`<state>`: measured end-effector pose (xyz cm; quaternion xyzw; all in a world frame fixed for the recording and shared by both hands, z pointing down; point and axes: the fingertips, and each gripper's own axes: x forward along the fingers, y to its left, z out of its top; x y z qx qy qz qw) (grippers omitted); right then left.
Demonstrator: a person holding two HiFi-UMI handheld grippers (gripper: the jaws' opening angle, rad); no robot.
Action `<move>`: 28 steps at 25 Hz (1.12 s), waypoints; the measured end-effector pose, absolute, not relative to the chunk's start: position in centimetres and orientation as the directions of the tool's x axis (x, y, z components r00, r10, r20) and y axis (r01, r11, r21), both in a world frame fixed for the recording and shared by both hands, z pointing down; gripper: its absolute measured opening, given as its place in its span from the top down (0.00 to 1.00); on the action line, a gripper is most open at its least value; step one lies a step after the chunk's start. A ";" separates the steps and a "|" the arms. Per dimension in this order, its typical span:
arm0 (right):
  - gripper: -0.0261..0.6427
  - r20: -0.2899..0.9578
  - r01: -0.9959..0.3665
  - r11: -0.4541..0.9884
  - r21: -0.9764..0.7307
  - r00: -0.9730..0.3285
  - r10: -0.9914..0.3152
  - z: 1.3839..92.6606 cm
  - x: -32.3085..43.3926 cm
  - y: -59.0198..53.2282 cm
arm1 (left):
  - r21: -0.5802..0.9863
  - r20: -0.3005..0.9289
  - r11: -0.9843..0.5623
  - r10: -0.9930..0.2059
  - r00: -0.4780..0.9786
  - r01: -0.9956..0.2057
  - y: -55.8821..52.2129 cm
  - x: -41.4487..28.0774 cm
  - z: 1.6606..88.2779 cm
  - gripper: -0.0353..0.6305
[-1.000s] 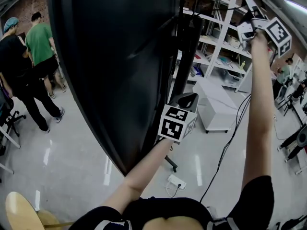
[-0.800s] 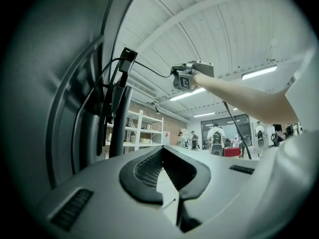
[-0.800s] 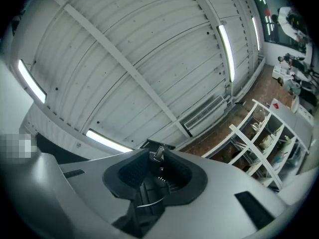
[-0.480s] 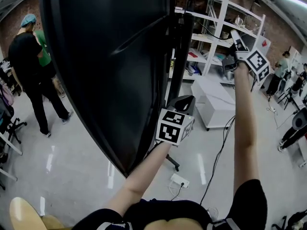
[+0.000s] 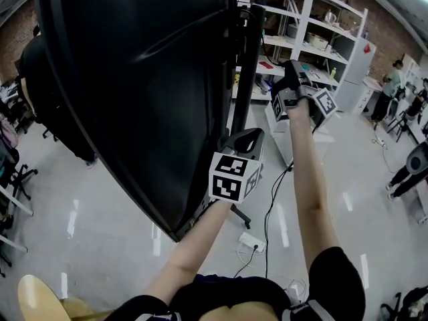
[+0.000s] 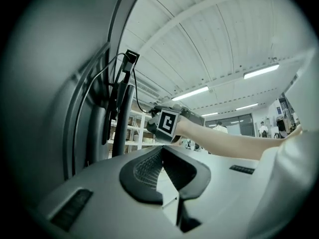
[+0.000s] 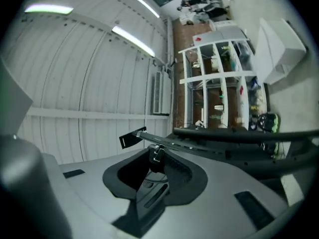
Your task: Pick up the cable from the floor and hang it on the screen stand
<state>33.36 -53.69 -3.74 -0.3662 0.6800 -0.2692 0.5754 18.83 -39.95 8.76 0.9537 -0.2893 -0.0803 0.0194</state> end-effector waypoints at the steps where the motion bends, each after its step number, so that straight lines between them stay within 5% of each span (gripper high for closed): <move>1: 0.80 -0.592 -0.128 0.595 -0.793 -0.067 -0.803 -3.2 33.1 -53.9 | 0.078 -0.139 -0.826 -0.563 0.815 -0.558 -39.8 18.8 8.9 0.94; 10: 0.80 -0.644 0.293 0.617 -0.730 0.008 -0.765 0.3 32.0 -55.8 | 0.107 -0.107 -0.788 -0.616 0.780 -0.607 -39.8 18.3 10.9 0.94; 22: 0.80 -0.736 0.563 0.649 -0.511 0.103 -0.669 1.0 33.0 -56.1 | 0.100 -0.109 -0.792 -0.610 0.785 -0.602 -39.0 18.4 11.1 0.94; 28: 0.61 -0.772 0.659 0.642 -0.391 0.146 -0.619 1.7 33.8 -55.7 | 0.097 -0.094 -0.793 -0.608 0.788 -0.601 -38.6 18.5 11.6 0.94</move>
